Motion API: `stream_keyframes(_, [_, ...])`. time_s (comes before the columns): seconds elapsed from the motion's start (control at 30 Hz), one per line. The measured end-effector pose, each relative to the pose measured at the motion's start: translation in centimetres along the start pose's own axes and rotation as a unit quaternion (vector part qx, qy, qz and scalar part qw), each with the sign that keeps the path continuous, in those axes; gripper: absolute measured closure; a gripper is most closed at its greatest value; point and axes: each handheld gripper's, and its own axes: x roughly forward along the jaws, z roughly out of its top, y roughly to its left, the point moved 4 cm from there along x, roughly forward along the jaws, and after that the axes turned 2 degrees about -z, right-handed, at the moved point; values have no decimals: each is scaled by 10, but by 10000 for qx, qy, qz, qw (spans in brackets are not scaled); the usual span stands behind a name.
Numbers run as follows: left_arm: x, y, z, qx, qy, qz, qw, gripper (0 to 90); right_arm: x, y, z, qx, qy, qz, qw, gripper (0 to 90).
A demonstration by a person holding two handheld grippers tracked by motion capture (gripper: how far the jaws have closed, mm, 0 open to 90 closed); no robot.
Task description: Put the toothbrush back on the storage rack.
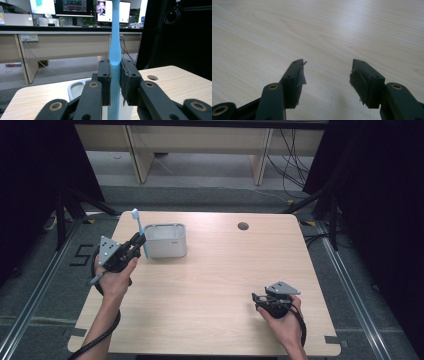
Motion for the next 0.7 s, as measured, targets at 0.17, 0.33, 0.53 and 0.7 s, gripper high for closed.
stream_keyframes(0.17, [4, 2, 5, 6, -38, 5, 10000, 785, 0, -1, 0, -7, -18, -11, 10000, 445])
stream_keyframes(0.33, [8, 6, 11, -12, -109, 44, 9999, 785, -2, -2, 0, -29, -40, -54, 10000, 445])
stream_keyframes(0.53, [13, 12, 20, -75, -212, 87, 9997, 785, -1, 0, 0, 112, 6, 6, 9999, 445])
stream_keyframes(0.7, [18, 15, 28, -32, -260, 126, 9996, 785, -1, -1, 0, 10, -27, -26, 10000, 444])
